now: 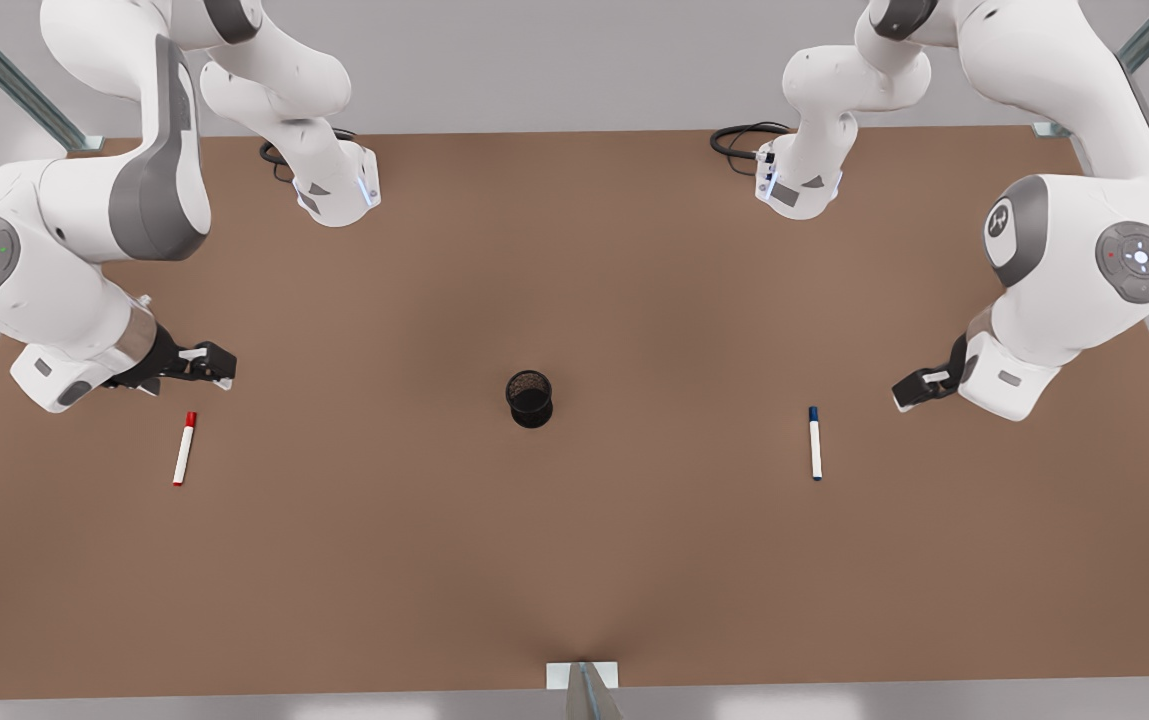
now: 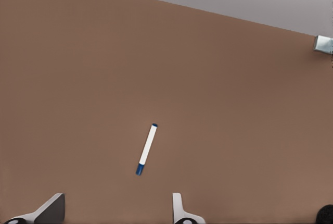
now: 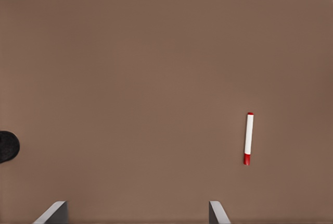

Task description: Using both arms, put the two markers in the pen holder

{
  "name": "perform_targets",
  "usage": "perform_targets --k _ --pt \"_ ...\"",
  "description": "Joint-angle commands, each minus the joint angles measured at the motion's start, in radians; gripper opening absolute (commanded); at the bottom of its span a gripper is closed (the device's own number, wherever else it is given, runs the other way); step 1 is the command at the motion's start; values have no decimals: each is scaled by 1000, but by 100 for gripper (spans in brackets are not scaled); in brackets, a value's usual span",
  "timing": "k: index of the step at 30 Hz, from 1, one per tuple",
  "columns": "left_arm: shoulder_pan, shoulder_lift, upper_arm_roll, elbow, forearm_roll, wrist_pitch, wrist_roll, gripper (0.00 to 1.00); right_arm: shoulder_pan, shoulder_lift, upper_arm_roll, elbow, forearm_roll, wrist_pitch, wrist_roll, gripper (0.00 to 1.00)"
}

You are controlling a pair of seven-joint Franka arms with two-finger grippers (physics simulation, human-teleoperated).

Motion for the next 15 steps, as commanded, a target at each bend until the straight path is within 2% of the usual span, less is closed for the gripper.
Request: perform_targets --k 1,3,6,9,15 --pt "0 -1 0 2 1 5 284 100 0 -2 0 0 0 0 63 100" --pt "-6 27 -2 0 3 14 282 100 0 -2 -2 0 0 -1 63 100" --pt "-43 149 -3 -47 -13 187 216 100 -8 54 -3 -7 -28 44 63 100" --pt "-48 157 -5 -225 -16 419 115 100 -43 156 -6 -18 -25 164 49 100" --pt "-45 188 -2 -422 -13 672 172 100 -154 198 -5 -242 -23 399 11 100"
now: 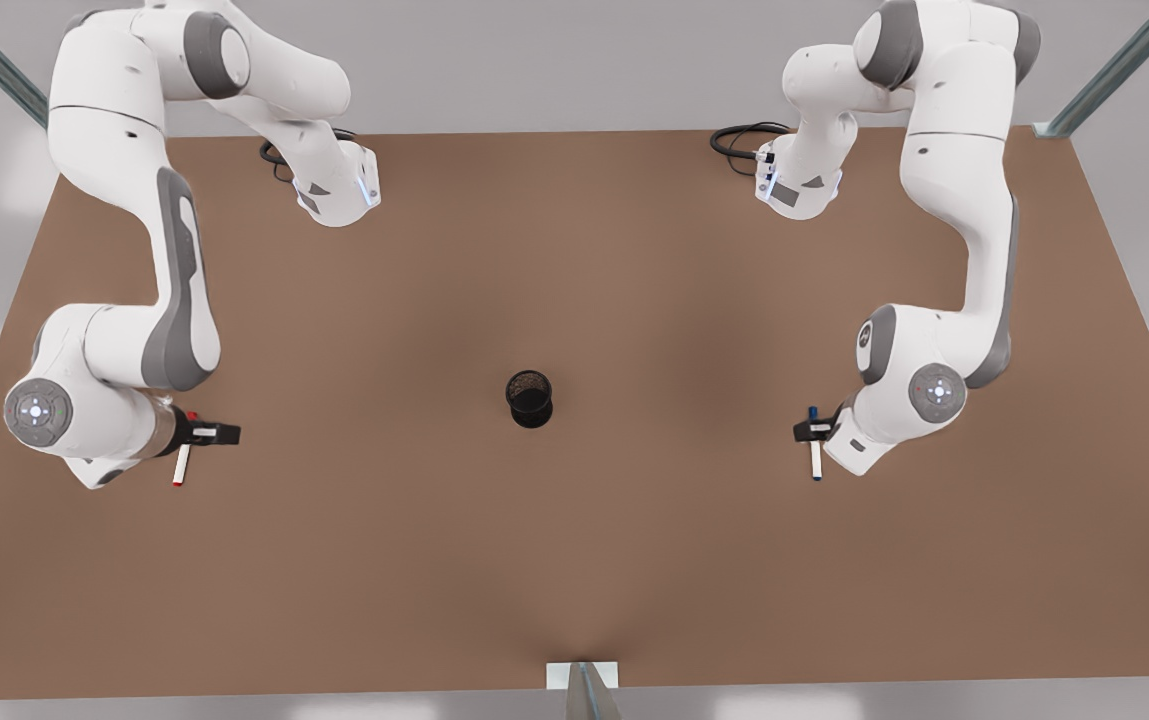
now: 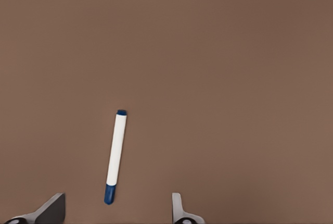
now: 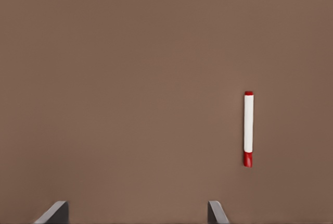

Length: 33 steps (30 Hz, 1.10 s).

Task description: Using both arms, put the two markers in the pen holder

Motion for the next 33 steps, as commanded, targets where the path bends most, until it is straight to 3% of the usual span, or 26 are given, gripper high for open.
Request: perform_targets --k 1,6,12,19,25,33 --pt "10 20 1 -20 3 216 88 100 -23 2 0 -59 1 171 -11 100" --pt "33 73 2 -19 6 238 152 73 -98 87 0 -79 0 251 -71 100" --pt "38 110 5 -19 9 255 201 60 -182 210 -1 -79 -3 398 -225 100" --pt "36 178 8 -22 10 287 244 58 -254 281 -4 -78 -40 490 -363 100" --pt "38 188 8 -22 10 287 304 56 -247 304 -4 -81 -71 483 -360 80" --pt "49 208 8 -22 10 288 316 50 -251 316 -4 -81 -71 481 -363 64"
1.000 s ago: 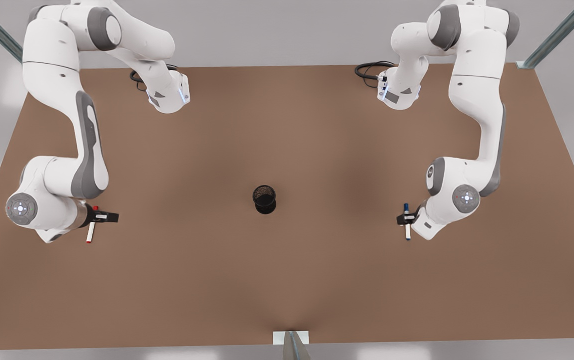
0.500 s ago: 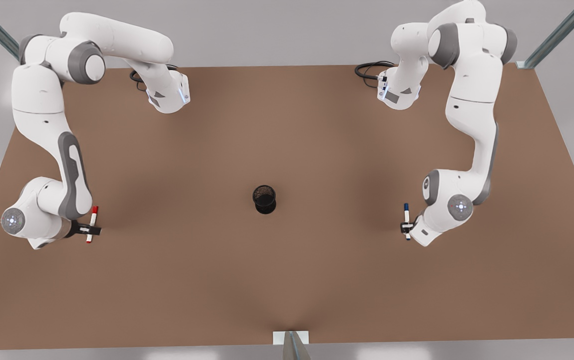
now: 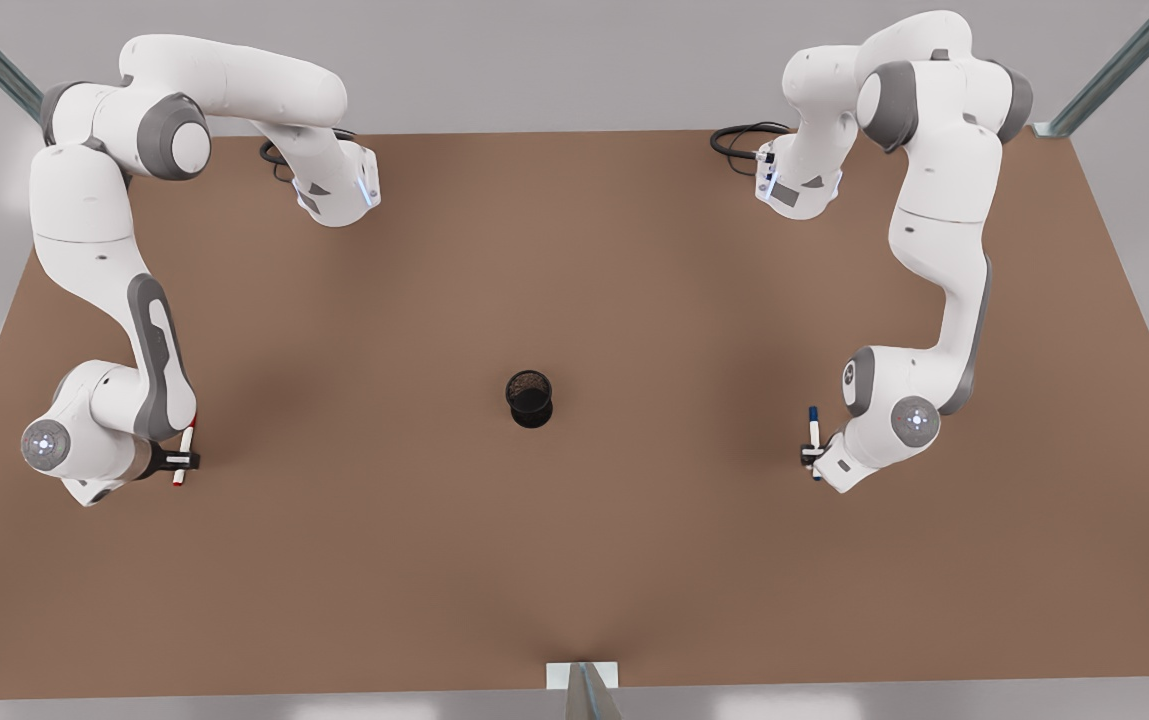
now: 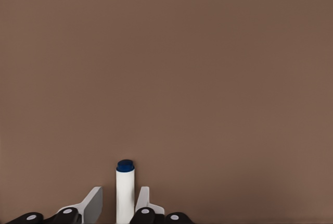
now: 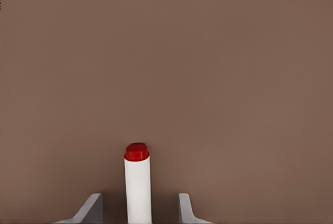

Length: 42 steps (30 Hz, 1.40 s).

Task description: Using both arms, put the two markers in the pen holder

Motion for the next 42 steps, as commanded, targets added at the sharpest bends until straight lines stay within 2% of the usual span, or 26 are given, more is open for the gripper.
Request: perform_targets --k 1,10,12,20,27,30,32,36,38,39,40,42 --pt "-1 1 0 0 1 3 92 48 2 2 0 1 0 4 -100 61" --pt "-5 17 0 0 1 23 91 41 0 2 0 -1 -1 1 -122 27" --pt "-5 17 0 0 1 23 89 36 2 2 0 -1 -1 0 -123 22" --pt "-5 16 0 0 1 23 86 27 3 2 0 4 -1 1 -131 21" --pt "-8 14 -2 0 0 21 75 26 3 1 0 5 -1 1 -146 21" --pt "-10 14 -2 0 0 21 66 22 2 1 2 5 -1 1 -154 21" --pt "-11 -22 -3 0 0 1 56 21 5 -9 3 7 0 0 -160 21" --pt "-88 -147 -14 82 -2 -176 28 21 3 -42 28 12 3 -25 -159 21" --pt "-189 -165 -21 218 -31 -377 -36 21 3 -107 66 13 6 -114 -119 21" --pt "-199 -164 -74 278 -108 -384 -41 21 5 -139 92 13 6 -131 -102 21" --pt "-195 -135 -167 356 -109 -410 -6 21 6 -168 123 15 6 -166 -60 21" --pt "-197 -92 -322 459 -109 -339 153 21 5 -205 170 28 6 -210 -34 21"
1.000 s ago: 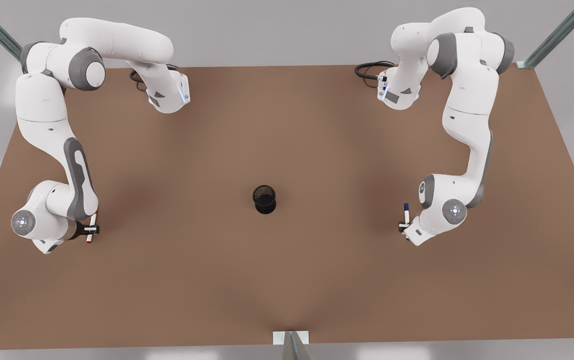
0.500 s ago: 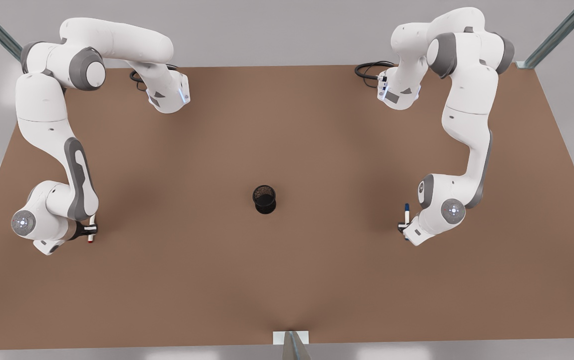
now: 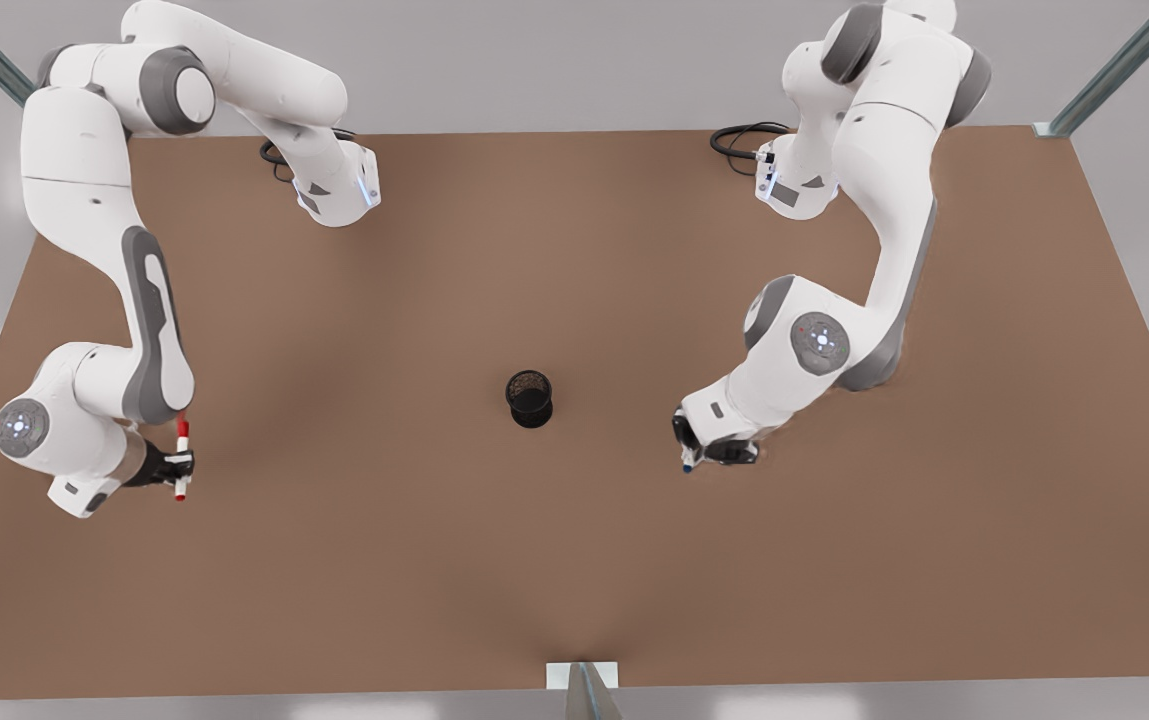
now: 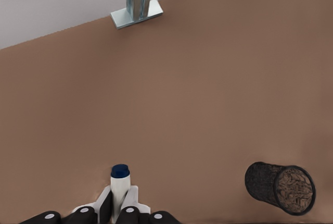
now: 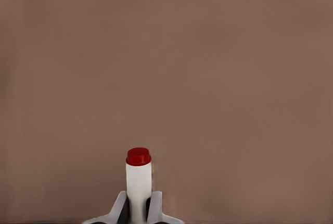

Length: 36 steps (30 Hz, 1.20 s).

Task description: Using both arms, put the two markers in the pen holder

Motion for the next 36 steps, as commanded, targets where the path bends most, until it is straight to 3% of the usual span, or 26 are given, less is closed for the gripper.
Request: perform_targets --k 1,5,7,16,24,25,26,27,29,30,36 --pt "-44 29 -84 43 -45 96 250 21 1 -31 41 16 -11 -111 139 21" --pt "-190 169 -128 42 -45 762 523 21 7 -88 181 33 -11 -169 323 21" --pt "-205 221 -159 36 -42 960 626 21 9 -108 245 44 -12 -174 409 21" --pt "-239 166 -156 -247 -28 1111 566 21 2 -143 498 108 -75 -155 592 21" --pt "-237 194 -151 -257 -23 1172 618 21 9 -169 510 108 -83 4 587 21" --pt "-237 201 -148 -257 -22 1173 630 21 13 -171 501 111 -83 4 584 21" --pt "-237 217 -148 -265 -22 1201 634 21 123 -200 374 111 -77 1 577 21" --pt "-239 224 -148 -273 -22 1223 640 21 286 -246 189 107 -5 -2 563 21" --pt "-251 226 -148 -271 -25 1224 631 21 504 -281 -65 101 95 -8 511 21" --pt "-253 226 -148 -271 -25 1224 631 21 529 -280 -97 101 112 -8 497 21" --pt "-266 235 -148 -314 -29 1281 618 21 515 -278 -83 101 114 -28 495 21"
